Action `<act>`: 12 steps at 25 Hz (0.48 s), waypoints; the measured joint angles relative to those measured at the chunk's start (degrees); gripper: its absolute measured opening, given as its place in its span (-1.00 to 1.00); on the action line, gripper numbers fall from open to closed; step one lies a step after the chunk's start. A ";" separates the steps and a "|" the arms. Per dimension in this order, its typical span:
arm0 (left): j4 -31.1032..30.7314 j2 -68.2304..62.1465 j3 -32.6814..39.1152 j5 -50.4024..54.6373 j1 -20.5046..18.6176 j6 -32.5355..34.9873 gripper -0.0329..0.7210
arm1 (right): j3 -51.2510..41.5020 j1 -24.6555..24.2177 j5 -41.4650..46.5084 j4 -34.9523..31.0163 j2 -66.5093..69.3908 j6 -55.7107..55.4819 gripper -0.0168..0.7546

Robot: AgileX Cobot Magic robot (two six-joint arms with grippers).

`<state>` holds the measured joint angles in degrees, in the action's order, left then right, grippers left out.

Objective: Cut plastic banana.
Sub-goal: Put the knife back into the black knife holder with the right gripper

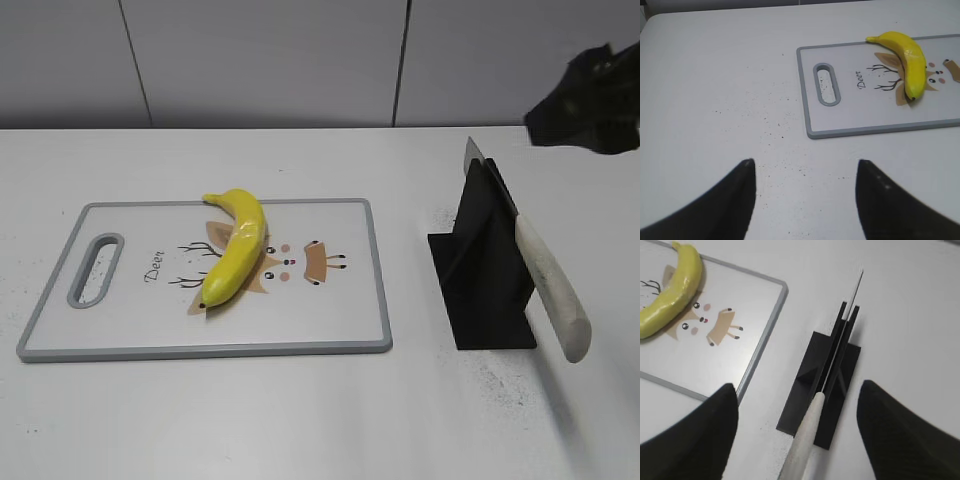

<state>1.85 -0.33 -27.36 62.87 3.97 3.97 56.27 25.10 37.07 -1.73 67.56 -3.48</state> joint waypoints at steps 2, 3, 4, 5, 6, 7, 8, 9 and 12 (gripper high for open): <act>0.00 0.00 0.00 0.00 0.00 0.00 0.78 | 0.00 0.00 2.28 0.00 -3.89 2.06 0.50; 0.00 0.00 0.00 0.00 0.00 0.00 0.80 | 0.00 0.00 3.64 0.00 -5.80 2.84 0.50; 0.00 0.00 0.00 0.00 0.00 0.00 0.81 | 0.00 0.00 5.44 0.00 -7.29 3.48 0.50; 0.00 0.00 0.00 0.00 0.00 0.00 0.81 | 0.00 0.00 7.36 0.00 -9.05 3.96 0.50; 0.00 0.00 0.00 0.00 0.00 0.00 0.82 | -0.19 0.00 8.73 0.00 -10.83 4.29 0.50; 0.00 0.00 0.00 0.00 0.00 0.00 0.82 | -0.59 0.00 10.10 0.05 -12.34 4.52 0.50; 0.00 0.00 0.00 0.00 0.00 0.00 0.82 | -1.38 0.00 11.06 0.05 -14.21 4.66 0.50; 0.00 0.00 0.00 0.00 0.00 0.00 0.82 | -2.54 0.00 11.77 0.05 -16.10 4.66 0.50; 0.00 0.00 0.00 0.00 0.00 0.00 0.82 | -7.25 0.00 12.62 0.05 -21.50 4.77 0.50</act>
<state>1.85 -0.33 -27.36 62.87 3.97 3.97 49.02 25.10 49.68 -1.68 46.07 1.30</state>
